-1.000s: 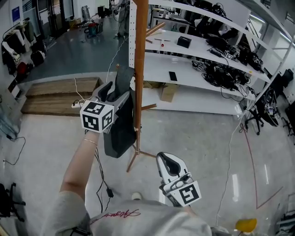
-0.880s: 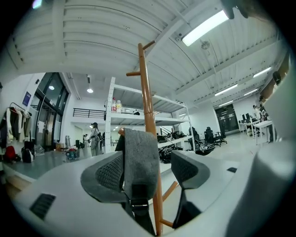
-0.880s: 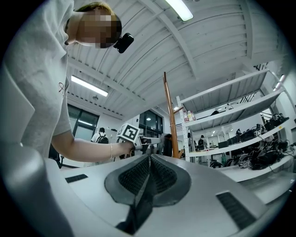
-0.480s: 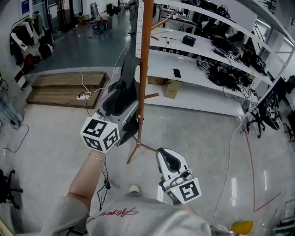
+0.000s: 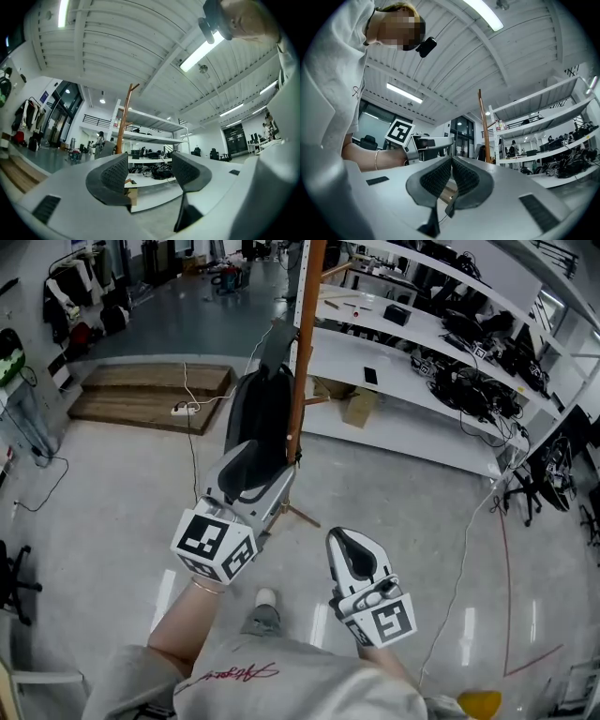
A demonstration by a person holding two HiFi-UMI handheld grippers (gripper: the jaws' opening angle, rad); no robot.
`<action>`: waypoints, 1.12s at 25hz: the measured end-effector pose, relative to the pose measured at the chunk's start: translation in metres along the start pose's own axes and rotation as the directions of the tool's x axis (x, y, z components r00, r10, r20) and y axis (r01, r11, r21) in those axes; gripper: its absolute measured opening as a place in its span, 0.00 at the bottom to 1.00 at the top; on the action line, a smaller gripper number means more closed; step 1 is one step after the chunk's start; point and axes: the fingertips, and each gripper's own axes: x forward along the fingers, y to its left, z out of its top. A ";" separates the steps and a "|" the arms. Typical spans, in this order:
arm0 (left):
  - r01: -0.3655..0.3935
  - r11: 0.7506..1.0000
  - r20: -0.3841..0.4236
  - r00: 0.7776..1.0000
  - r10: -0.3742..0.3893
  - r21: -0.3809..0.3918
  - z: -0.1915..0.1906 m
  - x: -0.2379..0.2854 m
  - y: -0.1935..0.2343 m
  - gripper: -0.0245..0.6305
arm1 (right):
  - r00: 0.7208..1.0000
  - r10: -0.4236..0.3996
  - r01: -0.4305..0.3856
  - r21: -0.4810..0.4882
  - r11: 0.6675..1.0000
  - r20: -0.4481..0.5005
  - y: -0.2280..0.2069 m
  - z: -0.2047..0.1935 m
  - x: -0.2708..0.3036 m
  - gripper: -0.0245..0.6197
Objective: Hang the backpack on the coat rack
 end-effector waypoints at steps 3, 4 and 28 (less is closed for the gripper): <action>-0.015 1.000 -0.012 1.000 0.014 -0.016 -0.003 -0.028 -0.025 0.51 | 1.000 0.014 -0.014 0.000 1.000 0.003 0.012 0.007 -0.021 0.07; -0.023 0.999 -0.019 1.000 0.023 -0.023 -0.003 -0.036 -0.032 0.51 | 1.000 0.021 -0.021 0.001 1.000 0.005 0.016 0.011 -0.027 0.07; -0.135 0.991 -0.043 0.990 0.135 -0.006 -0.002 -0.145 -0.079 0.09 | 0.997 0.053 -0.055 0.041 0.998 0.051 0.077 0.037 -0.058 0.07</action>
